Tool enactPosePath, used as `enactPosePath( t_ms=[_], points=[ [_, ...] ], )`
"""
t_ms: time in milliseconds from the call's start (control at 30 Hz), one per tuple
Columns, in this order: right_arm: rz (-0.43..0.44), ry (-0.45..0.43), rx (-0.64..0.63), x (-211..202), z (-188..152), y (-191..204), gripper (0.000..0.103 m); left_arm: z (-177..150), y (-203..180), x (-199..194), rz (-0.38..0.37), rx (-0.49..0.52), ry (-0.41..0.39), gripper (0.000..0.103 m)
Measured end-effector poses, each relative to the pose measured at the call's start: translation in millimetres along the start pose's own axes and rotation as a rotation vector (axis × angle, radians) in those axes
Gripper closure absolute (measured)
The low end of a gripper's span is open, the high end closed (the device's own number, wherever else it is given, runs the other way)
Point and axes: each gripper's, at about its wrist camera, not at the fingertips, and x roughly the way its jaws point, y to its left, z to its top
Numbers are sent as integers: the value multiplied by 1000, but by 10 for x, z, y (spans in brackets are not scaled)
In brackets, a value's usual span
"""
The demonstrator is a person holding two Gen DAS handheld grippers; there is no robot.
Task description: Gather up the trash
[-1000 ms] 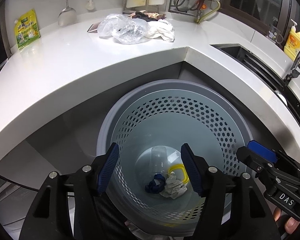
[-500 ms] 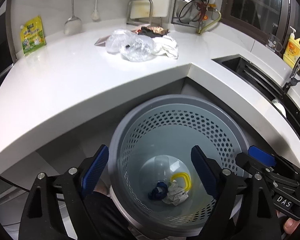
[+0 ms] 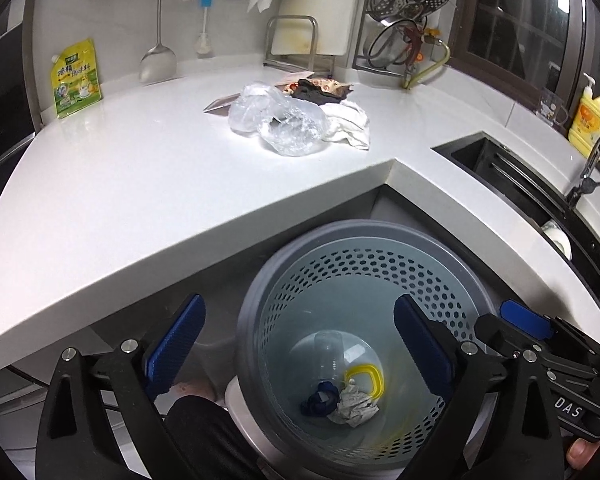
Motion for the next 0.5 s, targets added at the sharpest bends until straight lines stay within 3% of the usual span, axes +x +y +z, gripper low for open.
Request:
enactPosePath(
  t_ms=[500],
  points=[
    [-3, -28, -29, 63, 257, 51, 37, 282, 234, -4, 34, -34, -52, 9]
  ],
)
